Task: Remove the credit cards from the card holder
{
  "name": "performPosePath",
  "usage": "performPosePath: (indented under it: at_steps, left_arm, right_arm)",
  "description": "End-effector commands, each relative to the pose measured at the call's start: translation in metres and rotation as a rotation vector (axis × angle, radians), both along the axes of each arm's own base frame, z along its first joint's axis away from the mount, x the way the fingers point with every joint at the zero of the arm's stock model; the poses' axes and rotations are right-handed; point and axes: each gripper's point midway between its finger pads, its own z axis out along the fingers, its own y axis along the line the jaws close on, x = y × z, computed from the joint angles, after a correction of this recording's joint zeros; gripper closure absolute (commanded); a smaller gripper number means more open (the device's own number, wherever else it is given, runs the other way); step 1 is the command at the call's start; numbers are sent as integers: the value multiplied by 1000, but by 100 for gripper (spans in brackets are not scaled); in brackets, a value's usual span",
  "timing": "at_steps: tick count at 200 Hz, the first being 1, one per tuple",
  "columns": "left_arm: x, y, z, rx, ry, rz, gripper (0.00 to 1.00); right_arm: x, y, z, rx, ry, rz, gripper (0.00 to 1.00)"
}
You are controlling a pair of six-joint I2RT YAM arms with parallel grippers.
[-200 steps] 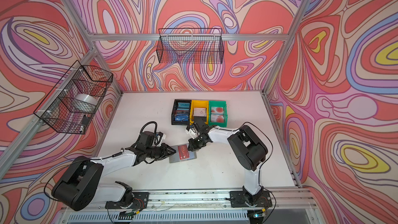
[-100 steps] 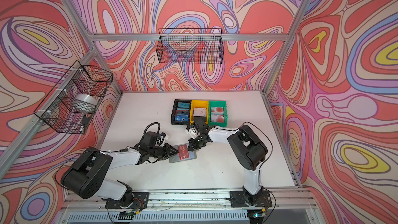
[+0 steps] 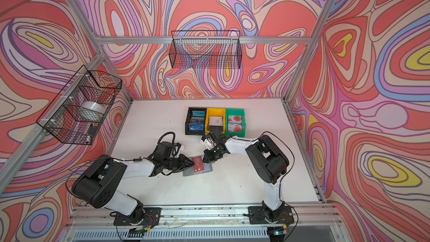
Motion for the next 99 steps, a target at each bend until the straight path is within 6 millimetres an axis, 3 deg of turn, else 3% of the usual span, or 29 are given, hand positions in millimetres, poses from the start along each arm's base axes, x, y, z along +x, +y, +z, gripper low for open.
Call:
performPosePath:
  at_steps: [1,33,56,99]
  left_arm:
    - [6,-4,3,-10,-15,7,79]
    - [7,-5,1,-15,-14,8,83]
    - [5,-5,0,-18,-9,7,92]
    - [0,1,0,1,-11,16,94]
  right_arm:
    - [-31,-14,-48,-111,112,18,100]
    - [-33,-14,-49,-111,119,18,100]
    - [-33,-14,-49,-111,123,19,100]
    - [-35,-15,-52,-117,136,16,100]
